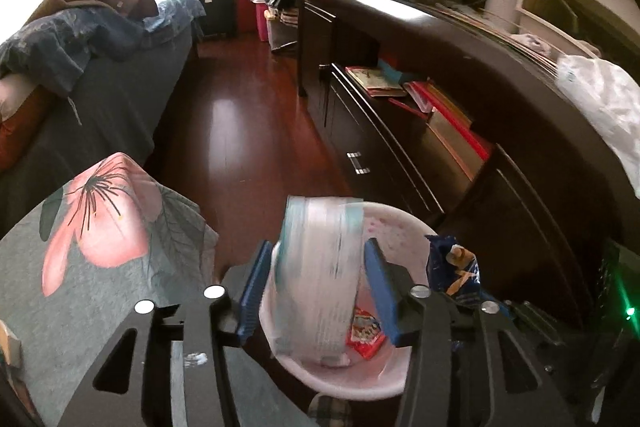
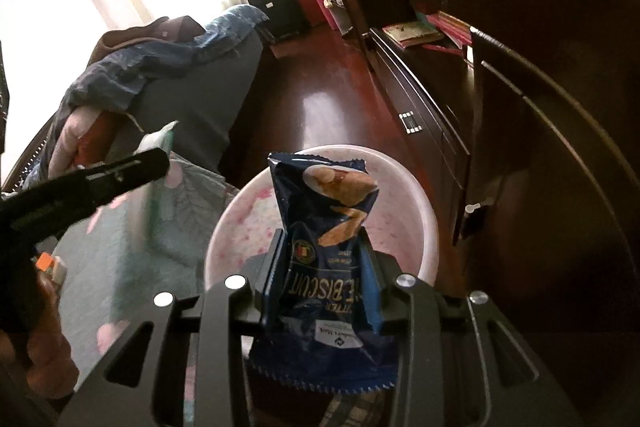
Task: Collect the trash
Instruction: 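Open both tools to drop the items into the wastebasket, then move both tools back over the table items, then grasp the orange box with the left tool while the right tool grasps the dark brown wrapper, then carry the orange box and brown wrapper over the pink wastebasket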
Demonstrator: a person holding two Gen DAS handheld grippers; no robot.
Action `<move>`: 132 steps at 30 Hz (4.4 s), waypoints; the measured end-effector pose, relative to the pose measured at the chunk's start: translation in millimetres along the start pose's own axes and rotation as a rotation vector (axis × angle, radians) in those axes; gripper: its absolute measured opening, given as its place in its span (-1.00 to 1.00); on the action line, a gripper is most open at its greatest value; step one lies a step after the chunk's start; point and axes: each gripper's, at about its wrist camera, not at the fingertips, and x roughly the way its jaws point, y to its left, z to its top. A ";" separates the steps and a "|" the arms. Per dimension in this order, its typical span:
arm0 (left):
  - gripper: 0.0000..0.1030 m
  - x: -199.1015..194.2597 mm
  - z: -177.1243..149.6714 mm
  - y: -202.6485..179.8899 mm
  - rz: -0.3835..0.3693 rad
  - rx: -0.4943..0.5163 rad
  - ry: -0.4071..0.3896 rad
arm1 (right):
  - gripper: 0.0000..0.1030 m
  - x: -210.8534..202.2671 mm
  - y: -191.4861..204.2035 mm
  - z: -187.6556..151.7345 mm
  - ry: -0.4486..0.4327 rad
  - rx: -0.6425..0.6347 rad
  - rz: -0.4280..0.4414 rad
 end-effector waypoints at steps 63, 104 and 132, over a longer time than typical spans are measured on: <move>0.03 -97.1 -92.9 310.6 0.537 -0.439 0.084 | 0.75 -63.7 272.8 -97.9 0.116 -0.570 0.190; 0.03 -267.5 -175.8 341.7 0.280 -0.578 -0.245 | 0.93 22.3 448.8 -139.5 0.323 -0.613 0.338; 0.03 -289.8 -180.6 331.1 0.295 -0.578 -0.271 | -0.12 -27.5 426.2 -126.3 0.184 -0.568 0.417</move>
